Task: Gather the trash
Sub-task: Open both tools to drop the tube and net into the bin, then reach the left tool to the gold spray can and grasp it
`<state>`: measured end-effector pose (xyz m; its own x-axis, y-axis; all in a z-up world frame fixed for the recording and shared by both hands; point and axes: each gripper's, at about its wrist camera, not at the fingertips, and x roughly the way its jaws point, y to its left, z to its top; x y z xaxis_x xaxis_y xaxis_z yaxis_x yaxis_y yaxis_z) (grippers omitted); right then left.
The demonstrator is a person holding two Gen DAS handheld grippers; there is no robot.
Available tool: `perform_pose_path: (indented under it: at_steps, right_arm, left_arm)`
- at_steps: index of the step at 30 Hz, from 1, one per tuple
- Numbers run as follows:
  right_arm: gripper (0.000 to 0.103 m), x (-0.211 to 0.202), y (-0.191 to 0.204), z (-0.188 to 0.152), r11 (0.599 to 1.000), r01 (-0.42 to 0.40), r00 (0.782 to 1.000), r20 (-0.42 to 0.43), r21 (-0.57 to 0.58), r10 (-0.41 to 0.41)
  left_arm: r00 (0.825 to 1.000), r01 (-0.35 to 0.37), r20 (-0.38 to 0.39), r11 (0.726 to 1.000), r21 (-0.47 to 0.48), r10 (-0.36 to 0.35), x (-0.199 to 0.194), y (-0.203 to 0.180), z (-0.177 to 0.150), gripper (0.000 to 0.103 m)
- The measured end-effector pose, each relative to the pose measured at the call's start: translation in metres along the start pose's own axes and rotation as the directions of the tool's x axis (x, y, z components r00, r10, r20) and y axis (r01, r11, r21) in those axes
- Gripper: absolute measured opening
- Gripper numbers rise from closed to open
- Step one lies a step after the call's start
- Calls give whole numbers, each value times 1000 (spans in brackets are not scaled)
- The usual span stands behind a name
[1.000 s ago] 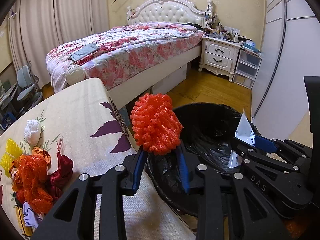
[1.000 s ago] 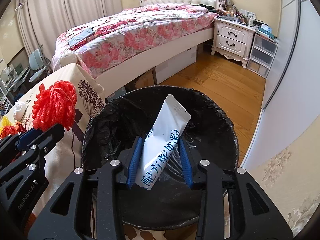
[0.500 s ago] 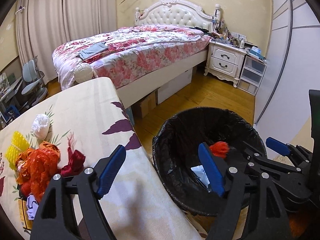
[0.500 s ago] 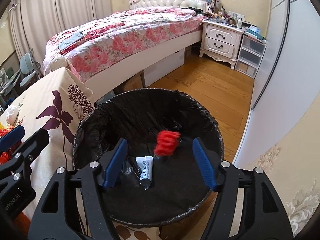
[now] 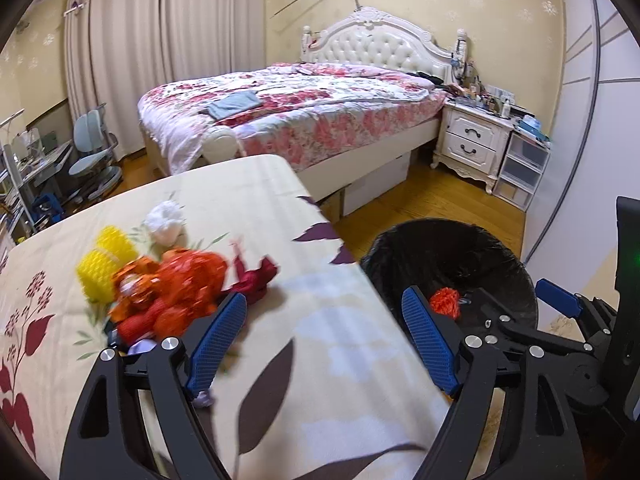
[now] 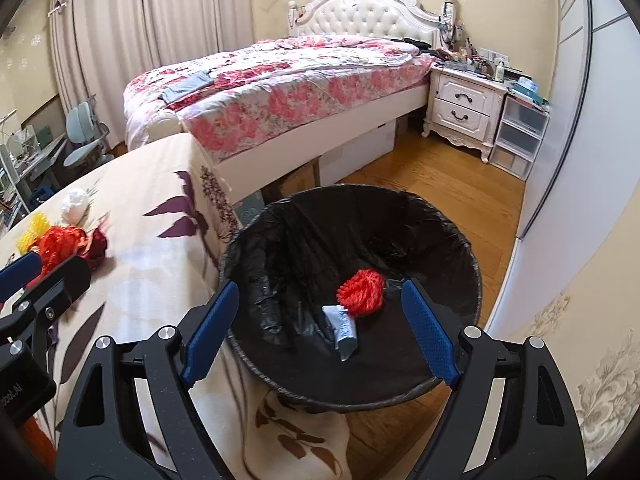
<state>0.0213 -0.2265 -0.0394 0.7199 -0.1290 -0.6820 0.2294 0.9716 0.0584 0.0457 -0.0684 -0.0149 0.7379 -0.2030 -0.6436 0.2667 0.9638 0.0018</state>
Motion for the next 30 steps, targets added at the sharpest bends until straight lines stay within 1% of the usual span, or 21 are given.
perform_pose_path:
  at_steps: [5,8,12,15,21,27,28,29,30]
  right_arm:
    - [81,-11,25,-7,997,-80,997,-14,-15,79]
    - [82,-16,46,-10,992,-104,994,-23,-70,102]
    - [81,-19,72,-15,983,-142,990,-38,-117,138]
    - [81,-21,89,-18,976,-167,986,-44,-142,162]
    - [81,-22,115,-23,961,-204,978,-70,-188,194]
    - [81,-19,126,-26,956,-214,976,-86,-202,201]
    - [81,-18,126,-26,955,-216,975,-88,-201,202]
    - [81,-18,127,-26,955,-217,975,-89,-200,203]
    - [81,-17,127,-25,956,-218,975,-90,-198,204]
  left_arm:
    - [998,-58,-7,997,-41,58,-16,31,-15,82]
    - [995,-98,-12,993,-67,98,-24,50,-24,83]
    - [987,-158,-29,983,-99,155,-31,77,-34,83]
    - [982,-185,-51,974,-133,180,-32,98,-41,83]
    - [974,-226,-72,961,-159,217,-35,122,-49,83]
    - [973,-225,-94,960,-165,212,-27,129,-53,83]
    - [973,-225,-99,960,-164,211,-25,129,-53,82]
    - [972,-226,-104,960,-162,212,-24,130,-53,77]
    - [971,-224,-118,961,-161,207,-21,131,-53,69]
